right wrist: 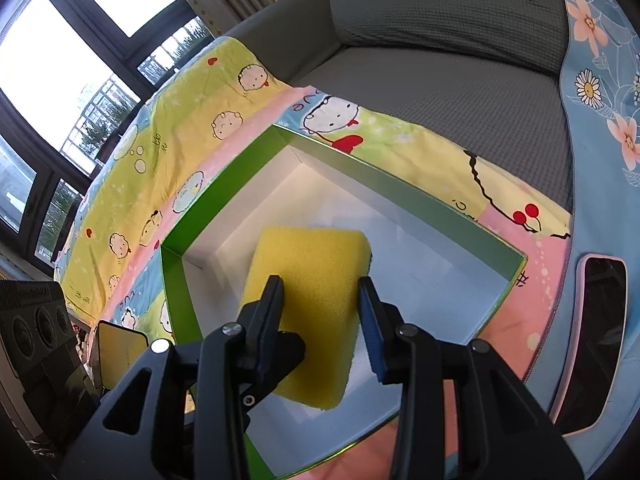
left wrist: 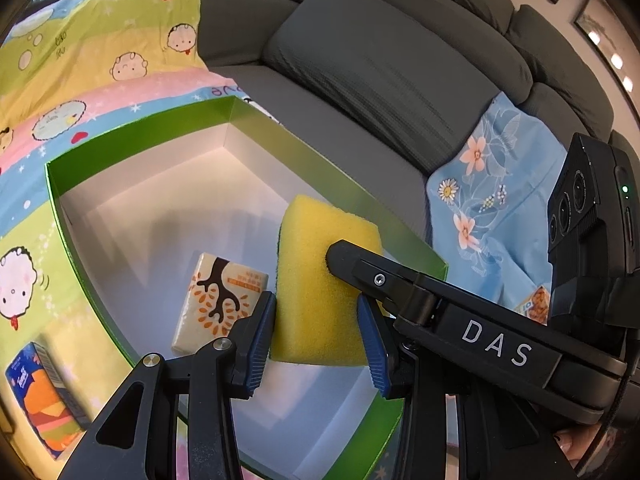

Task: Organize soft objects
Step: 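Carry the yellow sponge into the green box beside the tissue pack, then open the right tool and withdraw it from the box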

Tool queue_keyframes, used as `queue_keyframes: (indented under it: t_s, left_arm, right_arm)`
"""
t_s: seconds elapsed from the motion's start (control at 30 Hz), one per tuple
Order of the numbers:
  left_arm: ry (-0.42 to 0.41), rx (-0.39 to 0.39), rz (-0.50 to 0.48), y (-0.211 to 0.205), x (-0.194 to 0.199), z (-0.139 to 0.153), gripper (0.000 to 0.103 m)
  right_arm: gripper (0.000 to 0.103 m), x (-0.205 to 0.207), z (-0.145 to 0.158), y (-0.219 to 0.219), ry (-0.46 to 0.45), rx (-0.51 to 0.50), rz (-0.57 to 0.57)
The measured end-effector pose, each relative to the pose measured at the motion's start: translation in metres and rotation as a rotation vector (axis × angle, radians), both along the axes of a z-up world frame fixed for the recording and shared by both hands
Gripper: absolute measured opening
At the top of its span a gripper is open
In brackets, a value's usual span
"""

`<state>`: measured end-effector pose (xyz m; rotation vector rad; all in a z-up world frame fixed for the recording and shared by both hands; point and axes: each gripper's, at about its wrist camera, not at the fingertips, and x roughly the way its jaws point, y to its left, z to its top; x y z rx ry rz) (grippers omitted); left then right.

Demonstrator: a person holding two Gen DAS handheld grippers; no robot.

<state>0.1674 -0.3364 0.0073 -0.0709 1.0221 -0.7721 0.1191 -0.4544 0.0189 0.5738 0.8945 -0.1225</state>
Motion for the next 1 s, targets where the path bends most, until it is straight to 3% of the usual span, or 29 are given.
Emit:
queue_keyframes:
  t_s: [0.57, 0.77, 1.0]
  left_arm:
    - [0.009, 0.054, -0.005, -0.009, 0.0, -0.004, 0.042]
    - [0.041, 0.035, 0.006, -0.006, -0.003, -0.001, 0.042]
    - [-0.013, -0.038, 0.053, 0.025, -0.026, 0.027, 0.045]
  right_arm:
    - [0.036, 0.002, -0.007, -0.006, 0.033, -0.016, -0.032]
    - [0.038, -0.003, -0.004, -0.009, 0.019, -0.002, -0.037]
    - [0.072, -0.021, 0.015, -0.007, -0.068, -0.005, -0.045]
